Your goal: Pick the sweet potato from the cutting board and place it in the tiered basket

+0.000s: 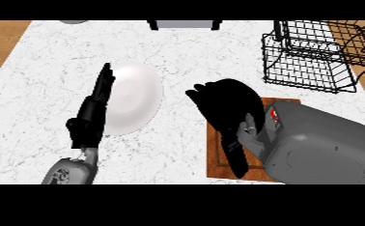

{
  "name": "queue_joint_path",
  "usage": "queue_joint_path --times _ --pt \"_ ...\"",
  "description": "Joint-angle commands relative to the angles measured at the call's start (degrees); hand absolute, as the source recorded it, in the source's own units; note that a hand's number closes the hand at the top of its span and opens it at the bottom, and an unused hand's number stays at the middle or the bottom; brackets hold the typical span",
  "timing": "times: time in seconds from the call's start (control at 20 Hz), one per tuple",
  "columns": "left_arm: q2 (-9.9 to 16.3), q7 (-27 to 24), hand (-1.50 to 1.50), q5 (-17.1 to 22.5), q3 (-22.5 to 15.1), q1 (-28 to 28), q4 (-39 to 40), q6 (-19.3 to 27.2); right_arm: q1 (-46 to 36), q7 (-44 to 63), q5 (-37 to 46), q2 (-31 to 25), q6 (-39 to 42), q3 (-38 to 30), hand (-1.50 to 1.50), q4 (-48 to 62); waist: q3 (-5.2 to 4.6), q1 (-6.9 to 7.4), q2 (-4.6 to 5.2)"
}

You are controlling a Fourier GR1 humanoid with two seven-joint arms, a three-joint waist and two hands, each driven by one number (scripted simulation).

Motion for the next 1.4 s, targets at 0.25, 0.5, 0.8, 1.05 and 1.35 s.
queue_joint_path --times 0.25,0.5,0.8,1.05,1.35 --pt "-0.78 1.58 0.00 -2.24 -1.23 1.08 -2.18 1.11 -1.14 9.95 2.89 0.95 4.12 4.73 -1.50 -0.12 0.05 0.18 -0.01" --pt "-0.43 0.61 0.00 -1.03 2.01 -3.79 2.09 -0.28 -1.12 2.34 6.33 1.01 8.29 5.82 -1.50 2.82 0.06 0.20 0.35" --pt "-1.42 0.81 0.00 -1.75 0.01 -0.71 0.46 -0.97 0.88 1.93 13.58 2.49 7.23 7.77 -1.50 1.58 0.07 0.04 0.23" --pt "0.44 1.91 0.00 -0.99 1.77 0.28 -2.73 -2.13 6.24 2.56 19.97 1.98 4.67 8.71 -1.50 2.21 0.10 0.10 0.14" --pt "-1.76 0.69 0.00 -2.23 2.25 -1.89 1.29 -1.18 7.44 -2.36 19.91 0.08 10.86 1.67 -1.50 5.74 0.08 0.01 0.31"
